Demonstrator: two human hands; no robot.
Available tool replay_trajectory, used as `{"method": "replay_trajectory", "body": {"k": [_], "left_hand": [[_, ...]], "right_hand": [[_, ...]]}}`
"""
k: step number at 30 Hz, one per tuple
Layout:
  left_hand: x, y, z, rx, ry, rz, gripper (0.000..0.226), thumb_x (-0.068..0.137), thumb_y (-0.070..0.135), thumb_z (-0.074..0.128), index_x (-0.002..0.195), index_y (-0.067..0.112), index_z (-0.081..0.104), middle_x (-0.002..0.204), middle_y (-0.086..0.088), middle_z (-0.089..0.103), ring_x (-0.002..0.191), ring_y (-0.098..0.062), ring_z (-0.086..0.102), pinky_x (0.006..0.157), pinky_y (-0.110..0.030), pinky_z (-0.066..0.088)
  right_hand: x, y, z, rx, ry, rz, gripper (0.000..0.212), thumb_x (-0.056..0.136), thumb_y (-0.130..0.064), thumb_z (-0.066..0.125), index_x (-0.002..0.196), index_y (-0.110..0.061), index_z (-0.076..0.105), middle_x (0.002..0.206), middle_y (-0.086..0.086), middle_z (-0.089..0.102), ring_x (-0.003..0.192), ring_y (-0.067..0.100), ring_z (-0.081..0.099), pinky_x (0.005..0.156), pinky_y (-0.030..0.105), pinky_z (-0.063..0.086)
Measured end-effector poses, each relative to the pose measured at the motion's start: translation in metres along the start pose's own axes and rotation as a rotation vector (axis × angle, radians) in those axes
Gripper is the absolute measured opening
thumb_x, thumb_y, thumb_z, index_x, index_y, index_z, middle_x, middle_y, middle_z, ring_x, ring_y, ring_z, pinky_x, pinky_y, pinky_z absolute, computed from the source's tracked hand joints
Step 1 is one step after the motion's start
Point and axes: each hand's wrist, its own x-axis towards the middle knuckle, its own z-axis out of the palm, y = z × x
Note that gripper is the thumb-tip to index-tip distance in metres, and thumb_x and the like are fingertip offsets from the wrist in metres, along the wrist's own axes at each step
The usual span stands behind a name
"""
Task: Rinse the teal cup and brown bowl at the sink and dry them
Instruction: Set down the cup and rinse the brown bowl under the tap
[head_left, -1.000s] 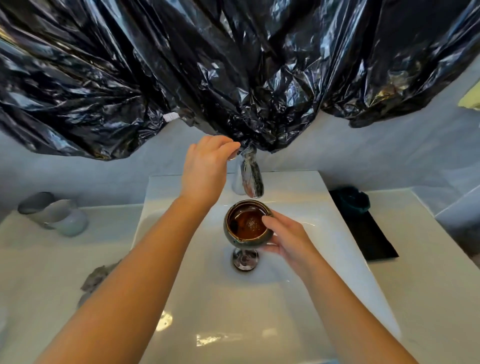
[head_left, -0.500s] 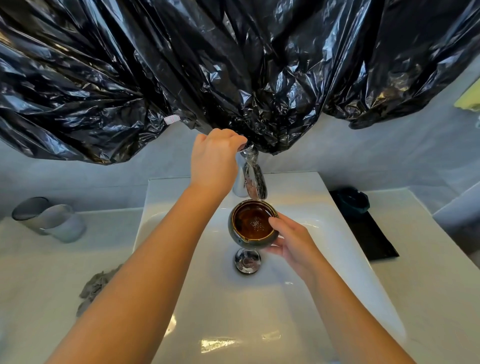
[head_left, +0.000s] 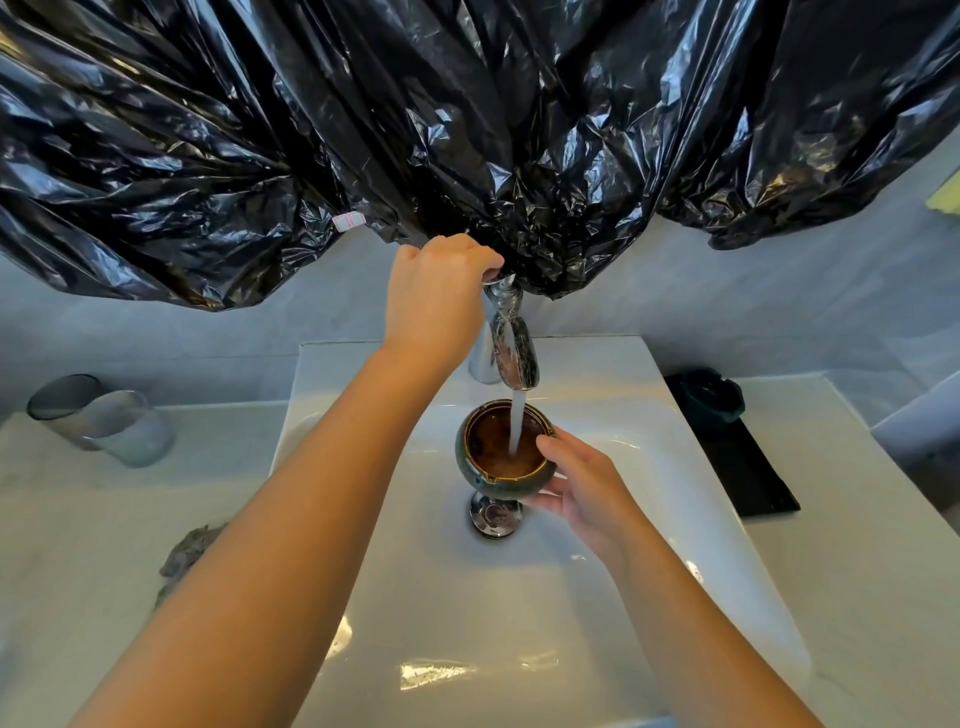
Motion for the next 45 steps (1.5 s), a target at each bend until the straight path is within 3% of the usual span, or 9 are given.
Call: {"method": "replay_trajectory", "body": {"k": [4, 7, 13, 17, 22, 27, 32, 38, 45], "left_hand": [[-0.035, 0.008, -0.001, -0.288, 0.018, -0.268, 0.058, 0.086, 0.005, 0.062, 0.139, 0.017, 0.039, 0.138, -0.004, 0.044, 0.123, -0.02, 0.046, 0.098, -0.033, 0.039], [-0.079, 0.015, -0.004, -0.454, 0.153, -0.476, 0.041, 0.086, 0.007, 0.061, 0.124, 0.012, 0.046, 0.119, -0.001, 0.048, 0.107, -0.011, 0.048, 0.088, -0.014, 0.035], [-0.153, 0.01, 0.016, -0.442, -0.104, -0.538, 0.021, 0.087, 0.006, 0.06, 0.103, 0.019, 0.059, 0.1, 0.009, 0.058, 0.09, -0.001, 0.051, 0.081, -0.015, 0.039], [-0.169, 0.023, 0.036, -0.667, -0.358, -0.696, 0.029, 0.088, 0.0, 0.053, 0.085, 0.025, 0.066, 0.086, 0.012, 0.068, 0.079, 0.005, 0.06, 0.072, -0.008, 0.043], [-0.161, 0.037, 0.053, -1.276, -0.48, -1.186, 0.019, 0.086, -0.004, 0.056, 0.096, 0.004, 0.069, 0.098, -0.016, 0.073, 0.083, -0.021, 0.067, 0.078, -0.032, 0.052], [-0.16, 0.032, 0.076, -1.443, -0.583, -1.279, 0.026, 0.094, 0.005, 0.049, 0.116, 0.005, 0.064, 0.114, -0.011, 0.068, 0.101, -0.022, 0.065, 0.088, -0.036, 0.051], [-0.162, 0.022, 0.079, -1.037, -0.628, -1.161, 0.026, 0.093, 0.019, 0.06, 0.118, 0.014, 0.058, 0.109, -0.007, 0.067, 0.094, -0.02, 0.069, 0.082, -0.03, 0.058], [-0.165, 0.015, 0.086, -1.203, -0.671, -1.071, 0.029, 0.09, 0.015, 0.063, 0.118, 0.009, 0.06, 0.102, -0.012, 0.073, 0.086, -0.022, 0.073, 0.077, -0.032, 0.059], [-0.177, 0.02, 0.082, -0.755, -0.292, -0.722, 0.034, 0.084, 0.005, 0.062, 0.106, 0.029, 0.053, 0.096, 0.008, 0.065, 0.073, 0.001, 0.063, 0.062, -0.013, 0.052]], "right_hand": [[0.006, -0.002, -0.006, 0.029, 0.002, -0.023, 0.028, 0.1, -0.015, 0.052, 0.124, -0.015, 0.065, 0.11, 0.011, 0.074, 0.1, 0.027, 0.072, 0.082, 0.043, 0.06], [0.008, 0.006, 0.001, 0.007, -0.052, -0.013, 0.028, 0.099, -0.015, 0.051, 0.123, -0.016, 0.066, 0.107, 0.011, 0.075, 0.097, 0.027, 0.073, 0.082, 0.043, 0.06], [0.003, 0.019, -0.023, -0.06, 0.007, 0.014, 0.028, 0.095, -0.014, 0.059, 0.122, -0.018, 0.067, 0.101, 0.008, 0.077, 0.091, 0.023, 0.074, 0.077, 0.038, 0.062], [0.014, 0.014, -0.005, -0.534, 0.126, -0.379, 0.045, 0.086, -0.017, 0.071, 0.124, -0.039, 0.058, 0.104, -0.007, 0.07, 0.086, 0.005, 0.07, 0.075, 0.019, 0.056], [0.014, 0.037, -0.021, -1.114, 0.345, -0.708, 0.065, 0.085, -0.028, 0.074, 0.144, -0.028, 0.046, 0.114, 0.001, 0.064, 0.099, 0.021, 0.063, 0.075, 0.034, 0.055], [0.013, 0.047, -0.03, -1.268, 0.394, -0.883, 0.072, 0.074, -0.029, 0.082, 0.138, -0.014, 0.054, 0.115, 0.006, 0.069, 0.101, 0.024, 0.068, 0.068, 0.028, 0.054], [0.006, 0.042, -0.021, -0.849, 0.298, -0.715, 0.069, 0.081, -0.022, 0.076, 0.144, -0.021, 0.047, 0.13, -0.007, 0.058, 0.12, 0.009, 0.055, 0.091, 0.013, 0.046], [0.008, 0.046, -0.02, -0.29, 0.075, -0.373, 0.051, 0.088, -0.003, 0.066, 0.131, -0.028, 0.055, 0.113, -0.018, 0.066, 0.102, -0.009, 0.063, 0.074, 0.009, 0.051], [0.027, 0.055, -0.008, 0.16, -0.04, -0.084, 0.054, 0.089, 0.022, 0.039, 0.123, -0.017, 0.055, 0.12, 0.013, 0.066, 0.112, 0.027, 0.065, 0.089, 0.04, 0.058]]}}
